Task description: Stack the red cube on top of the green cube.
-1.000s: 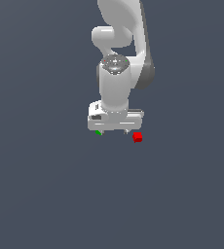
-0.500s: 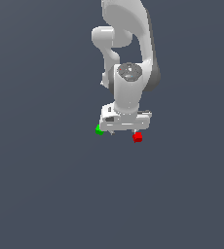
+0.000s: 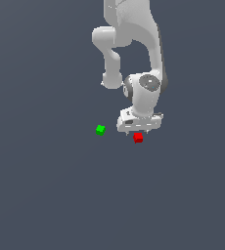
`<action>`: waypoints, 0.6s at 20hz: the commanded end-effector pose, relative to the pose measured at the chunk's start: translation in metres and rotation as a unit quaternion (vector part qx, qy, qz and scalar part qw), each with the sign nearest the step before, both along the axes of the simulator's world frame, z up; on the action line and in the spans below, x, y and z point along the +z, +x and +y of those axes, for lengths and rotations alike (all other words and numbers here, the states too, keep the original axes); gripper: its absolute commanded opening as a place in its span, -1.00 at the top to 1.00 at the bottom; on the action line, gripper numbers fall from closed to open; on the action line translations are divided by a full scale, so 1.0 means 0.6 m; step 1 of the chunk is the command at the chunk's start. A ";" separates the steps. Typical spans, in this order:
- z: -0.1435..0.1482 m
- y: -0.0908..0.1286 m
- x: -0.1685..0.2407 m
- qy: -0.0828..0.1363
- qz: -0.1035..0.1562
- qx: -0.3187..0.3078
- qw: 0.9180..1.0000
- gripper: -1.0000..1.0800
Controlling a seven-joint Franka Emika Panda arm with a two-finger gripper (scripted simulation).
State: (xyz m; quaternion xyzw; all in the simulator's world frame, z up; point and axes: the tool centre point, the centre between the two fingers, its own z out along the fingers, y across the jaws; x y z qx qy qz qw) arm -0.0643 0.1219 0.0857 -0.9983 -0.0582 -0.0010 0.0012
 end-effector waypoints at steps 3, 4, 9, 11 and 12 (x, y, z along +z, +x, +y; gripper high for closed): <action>0.026 -0.016 -0.022 -0.001 0.001 0.006 1.000 -0.92; 0.028 -0.017 -0.024 -0.001 0.001 0.006 1.000 -0.92; 0.028 -0.017 -0.026 -0.001 0.001 0.007 1.000 -0.92; 0.028 -0.017 -0.032 -0.001 0.001 0.007 1.000 -0.92; 0.028 -0.017 -0.037 -0.001 0.001 0.007 1.000 -0.92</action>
